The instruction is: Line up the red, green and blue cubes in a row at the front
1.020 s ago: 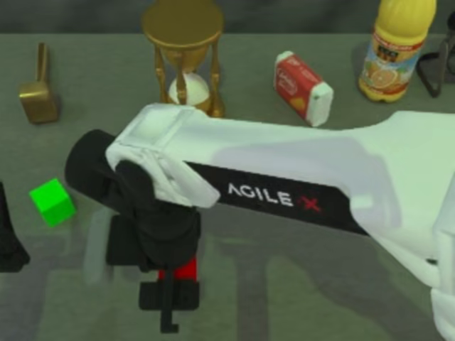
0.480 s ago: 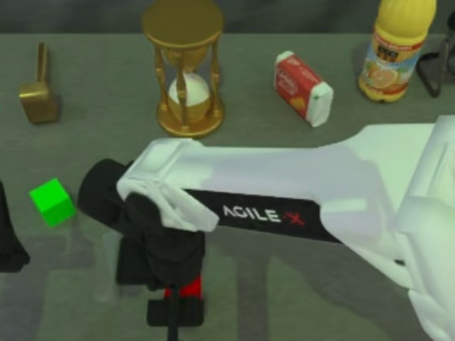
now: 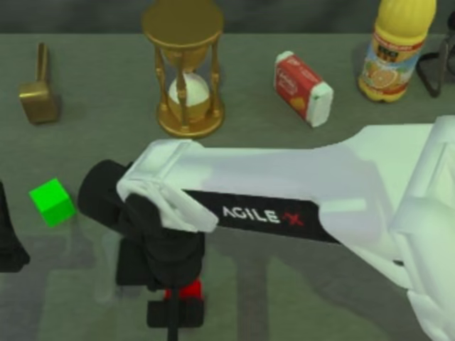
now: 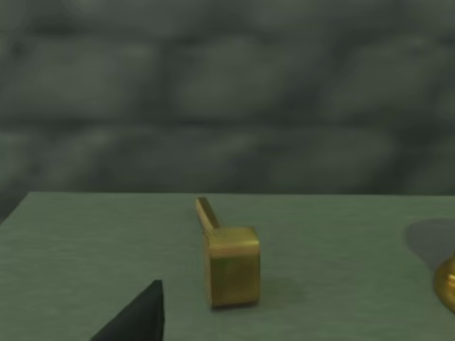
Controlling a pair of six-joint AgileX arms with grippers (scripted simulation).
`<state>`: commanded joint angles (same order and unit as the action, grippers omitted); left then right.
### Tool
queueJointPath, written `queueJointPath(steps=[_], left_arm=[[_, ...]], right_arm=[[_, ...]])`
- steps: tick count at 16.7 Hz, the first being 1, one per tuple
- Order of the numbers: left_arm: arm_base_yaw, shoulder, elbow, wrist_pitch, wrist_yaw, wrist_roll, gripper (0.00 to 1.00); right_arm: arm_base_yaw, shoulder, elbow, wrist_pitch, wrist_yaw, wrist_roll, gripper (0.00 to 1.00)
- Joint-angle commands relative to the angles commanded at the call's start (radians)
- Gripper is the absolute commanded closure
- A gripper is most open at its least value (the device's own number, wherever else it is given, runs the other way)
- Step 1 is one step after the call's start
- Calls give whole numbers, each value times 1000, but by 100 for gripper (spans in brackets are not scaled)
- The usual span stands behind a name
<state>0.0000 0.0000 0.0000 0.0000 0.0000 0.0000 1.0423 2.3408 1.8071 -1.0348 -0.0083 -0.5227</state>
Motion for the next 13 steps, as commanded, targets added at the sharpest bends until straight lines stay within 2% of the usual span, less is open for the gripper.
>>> queueJointPath(steps=[4,13], left_arm=[[0,0,0,0,0,0,0],[0,0,0,0,0,0,0]], right_arm=[[0,0,0,0,0,0,2],[-2,0,0,0,0,0,0]])
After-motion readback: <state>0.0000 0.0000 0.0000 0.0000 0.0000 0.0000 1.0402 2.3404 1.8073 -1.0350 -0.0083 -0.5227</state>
